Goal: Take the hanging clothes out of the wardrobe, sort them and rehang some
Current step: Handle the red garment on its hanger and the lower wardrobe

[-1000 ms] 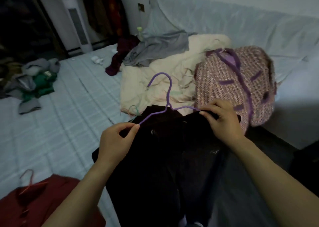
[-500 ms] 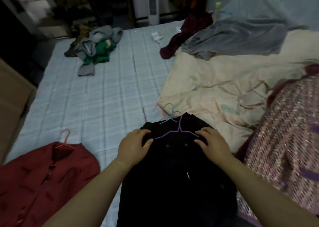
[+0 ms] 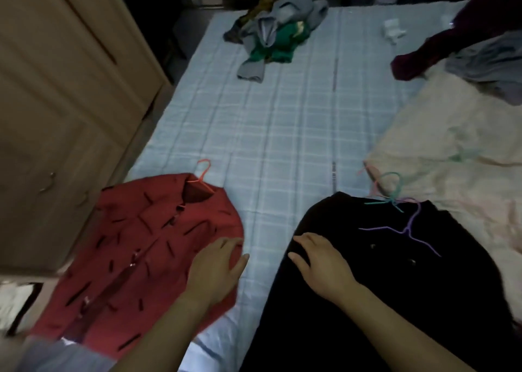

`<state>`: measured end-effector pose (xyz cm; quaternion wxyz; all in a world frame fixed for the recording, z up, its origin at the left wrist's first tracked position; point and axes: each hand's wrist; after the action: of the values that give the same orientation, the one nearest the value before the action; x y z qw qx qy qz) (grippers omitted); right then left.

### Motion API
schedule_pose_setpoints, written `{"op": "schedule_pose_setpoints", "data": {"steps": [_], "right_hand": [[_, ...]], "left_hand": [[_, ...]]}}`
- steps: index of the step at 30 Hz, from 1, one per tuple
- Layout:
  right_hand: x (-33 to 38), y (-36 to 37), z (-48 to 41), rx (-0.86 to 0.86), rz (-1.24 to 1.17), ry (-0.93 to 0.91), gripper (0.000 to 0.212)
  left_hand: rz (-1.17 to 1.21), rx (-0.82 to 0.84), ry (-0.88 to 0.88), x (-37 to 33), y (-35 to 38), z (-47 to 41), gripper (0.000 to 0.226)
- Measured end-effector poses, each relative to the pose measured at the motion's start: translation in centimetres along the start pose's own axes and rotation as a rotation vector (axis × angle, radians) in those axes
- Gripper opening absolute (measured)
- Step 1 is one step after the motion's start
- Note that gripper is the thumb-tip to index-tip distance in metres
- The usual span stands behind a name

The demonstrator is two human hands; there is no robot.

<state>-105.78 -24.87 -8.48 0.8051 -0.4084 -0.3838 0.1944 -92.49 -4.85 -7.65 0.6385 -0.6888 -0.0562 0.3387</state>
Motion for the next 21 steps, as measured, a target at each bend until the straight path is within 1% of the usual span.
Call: {"op": "schedule_pose_setpoints", "data": {"steps": [3, 6, 10, 12, 14, 16, 19, 21], "right_hand": [[5.8, 3.1, -3.0, 0.042, -0.013, -0.012, 0.053], [11.5, 7.0, -6.7, 0.045, -0.033, 0.01, 0.062], [17.2, 13.0, -13.4, 0.047, -0.035, 0.116, 0.053], [18.4, 15.7, -17.0, 0.055, -0.03, 0.177, 0.049], [19.0, 18.1, -20.0, 0.065, -0.017, 0.264, 0.052], [19.0, 20.3, -22.5, 0.066, -0.016, 0.375, 0.058], [18.7, 22.8, -25.1, 0.065, -0.071, 0.518, 0.063], [18.8, 24.0, -26.2, 0.033, -0.095, 0.573, 0.059]], "left_hand": [[-0.001, -0.005, -0.013, 6.7, -1.2, 0.9, 0.05], [0.016, 0.051, -0.015, 15.2, -2.3, -0.2, 0.053], [-0.031, 0.144, 0.04, 27.2, -2.9, -3.7, 0.054], [-0.076, 0.156, 0.085, 32.2, -3.0, -5.5, 0.055], [-0.122, 0.162, 0.111, 36.6, -2.7, -7.7, 0.056], [-0.157, 0.128, 0.127, 40.5, -2.0, -10.4, 0.053], [-0.181, 0.11, 0.149, 44.1, -0.1, -14.5, 0.049], [-0.177, 0.173, 0.122, 45.5, 1.3, -16.5, 0.045]]}}
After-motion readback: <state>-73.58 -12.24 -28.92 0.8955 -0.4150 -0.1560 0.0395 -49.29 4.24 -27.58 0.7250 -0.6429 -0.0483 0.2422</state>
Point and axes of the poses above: each hand's wrist, its own z-axis away from the middle knuckle, its own y-axis out of the palm, x = y × z, and after that the axes turned 15 degrees about y, right-handed
